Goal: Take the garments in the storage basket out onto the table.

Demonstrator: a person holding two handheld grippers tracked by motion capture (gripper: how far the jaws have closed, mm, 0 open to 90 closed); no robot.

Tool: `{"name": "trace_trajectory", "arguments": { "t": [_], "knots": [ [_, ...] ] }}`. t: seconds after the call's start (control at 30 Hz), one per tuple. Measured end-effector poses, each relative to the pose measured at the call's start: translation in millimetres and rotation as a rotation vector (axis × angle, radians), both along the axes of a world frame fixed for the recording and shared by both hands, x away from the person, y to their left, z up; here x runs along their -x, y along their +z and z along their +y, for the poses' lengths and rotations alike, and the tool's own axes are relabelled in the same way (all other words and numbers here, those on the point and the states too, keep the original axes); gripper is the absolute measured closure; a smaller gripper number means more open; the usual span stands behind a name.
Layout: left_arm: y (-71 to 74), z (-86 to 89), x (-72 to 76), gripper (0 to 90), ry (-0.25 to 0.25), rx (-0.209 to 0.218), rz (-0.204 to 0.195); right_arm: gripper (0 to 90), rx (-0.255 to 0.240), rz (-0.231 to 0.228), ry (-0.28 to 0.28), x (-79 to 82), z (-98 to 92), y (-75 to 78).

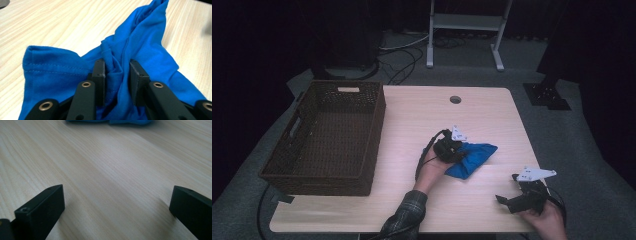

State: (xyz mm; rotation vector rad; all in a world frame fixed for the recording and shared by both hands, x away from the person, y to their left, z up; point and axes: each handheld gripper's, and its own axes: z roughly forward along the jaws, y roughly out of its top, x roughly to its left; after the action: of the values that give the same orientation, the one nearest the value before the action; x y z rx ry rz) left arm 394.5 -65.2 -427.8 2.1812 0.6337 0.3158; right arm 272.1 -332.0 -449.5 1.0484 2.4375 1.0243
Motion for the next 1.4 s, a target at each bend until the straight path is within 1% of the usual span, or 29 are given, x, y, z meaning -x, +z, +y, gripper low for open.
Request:
{"name": "trace_trajectory", "arguments": {
  "t": [0.1, 0.23, 0.33, 0.4, 0.5, 0.53, 0.63, 0.7, 0.9, 1.07, 1.17, 1.23, 1.33, 1.37, 1.4],
  "knots": [
    [-1.1, -1.8, -0.2, 68.0, -0.008, -0.007, -0.003, 0.0, 0.000, 0.000, 0.000, 0.0, 0.0, 0.0],
    [-1.7, -3.3, -2.9, 66.5, -0.015, -0.003, 0.000, 0.0, 0.000, 0.000, 0.000, 0.0, 0.0, 0.0],
    [-1.5, -6.6, -4.1, 64.2, -0.024, -0.014, -0.005, 0.0, 0.000, 0.000, 0.000, 0.0, 0.0, 0.0],
    [-2.8, -6.7, -3.2, 61.0, -0.027, -0.014, -0.014, 0.0, 0.000, 0.000, 0.000, 0.0, 0.0, 0.0],
    [-3.6, -5.6, -3.6, 55.7, -0.028, -0.001, -0.007, 0.0, 0.000, 0.000, 0.000, 0.0, 0.0, 0.0],
    [-3.5, -5.4, -3.6, 53.6, -0.026, -0.001, -0.005, 0.0, 0.000, 0.000, 0.000, 0.0, 0.0, 0.0],
    [-3.4, -6.0, -2.0, 49.5, -0.025, -0.010, -0.017, 0.0, 0.000, 0.000, 0.000, 0.1, 0.0, 0.0],
    [-3.6, -6.8, -1.1, 46.4, -0.030, -0.009, -0.021, 0.0, 0.000, -0.001, 0.000, 0.1, 0.0, -0.1],
    [-5.3, -5.5, -1.5, 39.7, -0.036, 0.016, -0.016, 0.0, 0.000, -0.001, 0.000, 0.1, 0.0, -0.1],
    [-5.5, -4.4, 0.0, 35.2, -0.046, 0.042, -0.027, 0.0, 0.000, -0.001, 0.000, 0.1, 0.0, -0.1],
    [-4.6, -3.5, 1.5, 30.0, -0.043, 0.056, -0.037, 0.0, 0.001, -0.001, 0.001, 0.1, 0.0, -0.1],
    [-3.9, -3.0, 2.3, 28.0, -0.040, 0.062, -0.048, 0.0, 0.001, -0.001, 0.001, 0.1, 0.0, -0.1],
    [-3.4, -2.4, 3.0, 21.5, -0.035, 0.071, -0.052, 0.0, 0.001, -0.001, 0.001, 0.1, 0.0, -0.1],
    [-3.7, -2.2, 3.2, 19.7, -0.042, 0.081, -0.049, 0.0, 0.000, -0.001, 0.000, 0.2, 0.0, -0.1],
    [-3.7, -2.2, 3.2, 18.9, -0.042, 0.081, -0.049, 0.0, 0.000, -0.001, 0.000, 0.2, 0.0, -0.1]
  ]
}}
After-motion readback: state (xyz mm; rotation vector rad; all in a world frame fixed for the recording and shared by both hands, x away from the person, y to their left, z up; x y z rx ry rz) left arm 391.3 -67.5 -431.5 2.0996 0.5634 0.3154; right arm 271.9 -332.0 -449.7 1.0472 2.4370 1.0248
